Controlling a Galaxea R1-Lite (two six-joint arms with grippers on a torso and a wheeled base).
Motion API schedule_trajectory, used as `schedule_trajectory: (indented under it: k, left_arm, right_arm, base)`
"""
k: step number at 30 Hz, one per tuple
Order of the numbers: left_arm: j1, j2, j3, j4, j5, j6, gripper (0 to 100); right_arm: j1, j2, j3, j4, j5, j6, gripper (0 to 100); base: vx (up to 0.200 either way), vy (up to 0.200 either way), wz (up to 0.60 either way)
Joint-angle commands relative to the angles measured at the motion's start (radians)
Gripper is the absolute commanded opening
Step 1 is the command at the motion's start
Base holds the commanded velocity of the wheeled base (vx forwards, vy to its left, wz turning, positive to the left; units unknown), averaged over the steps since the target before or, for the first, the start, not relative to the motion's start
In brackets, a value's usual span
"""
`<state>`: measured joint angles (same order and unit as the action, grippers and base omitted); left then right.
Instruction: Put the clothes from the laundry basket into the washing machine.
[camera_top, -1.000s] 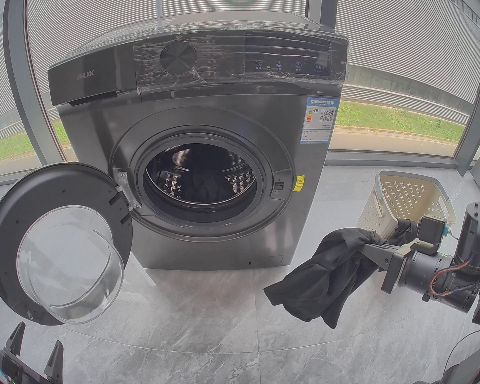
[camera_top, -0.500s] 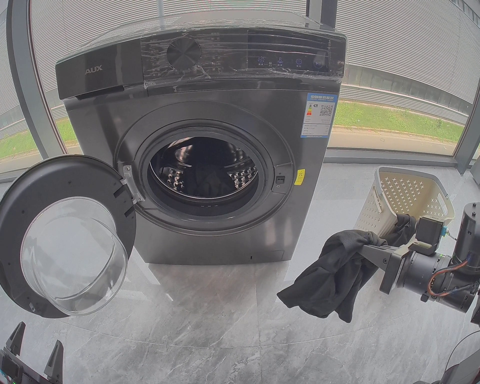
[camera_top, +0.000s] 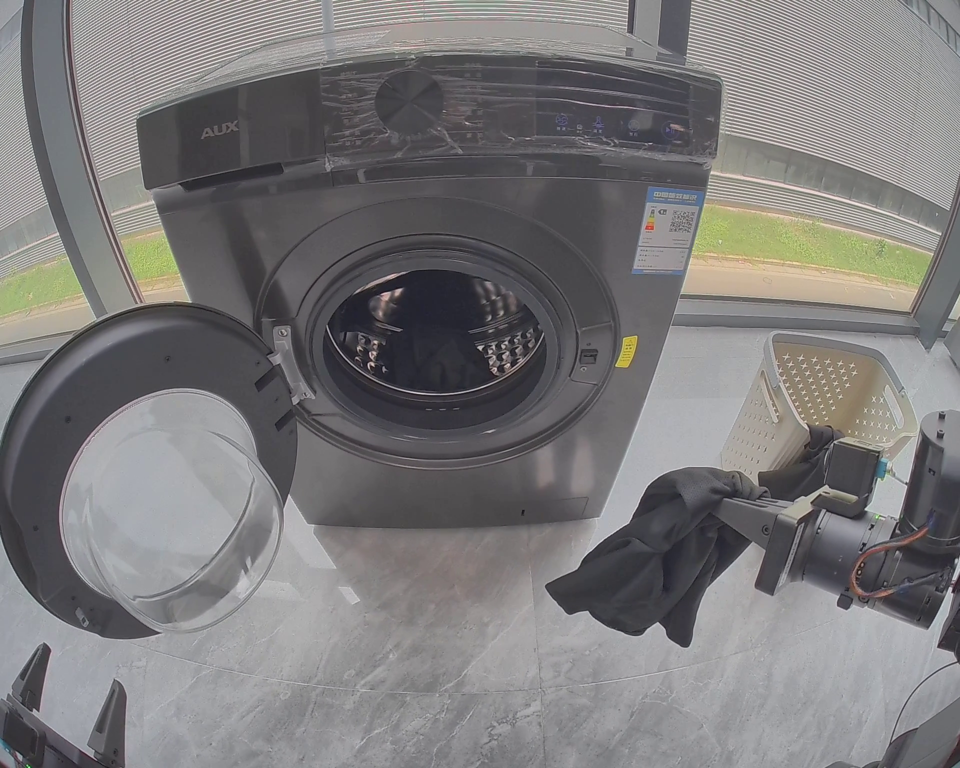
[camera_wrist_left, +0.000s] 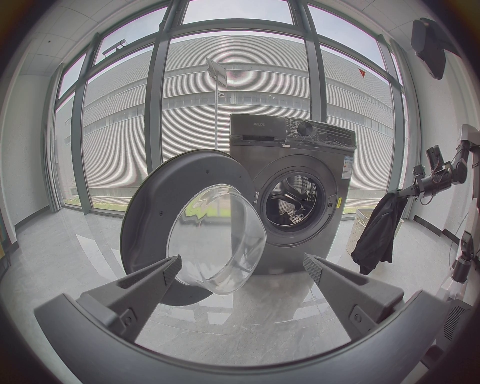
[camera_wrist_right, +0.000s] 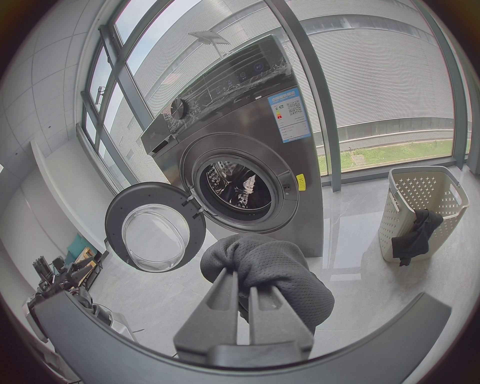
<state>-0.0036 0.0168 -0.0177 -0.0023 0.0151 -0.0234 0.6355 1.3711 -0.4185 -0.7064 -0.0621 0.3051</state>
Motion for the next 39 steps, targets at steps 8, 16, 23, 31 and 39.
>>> schedule_trajectory:
  k: [8, 16, 23, 31, 39]
  left_arm:
    - [-0.001, -0.015, 0.016, 0.001, -0.001, 0.002, 100]
    - [-0.001, -0.015, 0.016, 0.001, 0.0, 0.002, 100]
    - [-0.001, -0.017, 0.016, 0.001, 0.0, 0.003, 100]
    - [-0.001, -0.017, 0.016, -0.001, 0.0, 0.002, 100]
    - [0.001, -0.017, 0.016, 0.001, 0.0, 0.0, 100]
  right_arm:
    - [0.003, 0.003, 0.018, 0.002, -0.001, -0.008, 0]
    - [0.004, 0.003, 0.027, -0.001, 0.001, -0.011, 0]
    - [0.004, 0.003, 0.029, -0.001, 0.001, -0.012, 0]
    - [0.004, 0.003, 0.029, -0.001, 0.001, -0.012, 0]
    - [0.006, 0.003, 0.03, 0.001, 0.001, -0.012, 0]
  base:
    - [0.0, 0.0, 0.0]
    - [0.175, 0.075, 0.0]
    - [0.057, 0.0, 0.0]
    - [0.0, 0.0, 0.0]
    - [0.0, 0.0, 0.0]
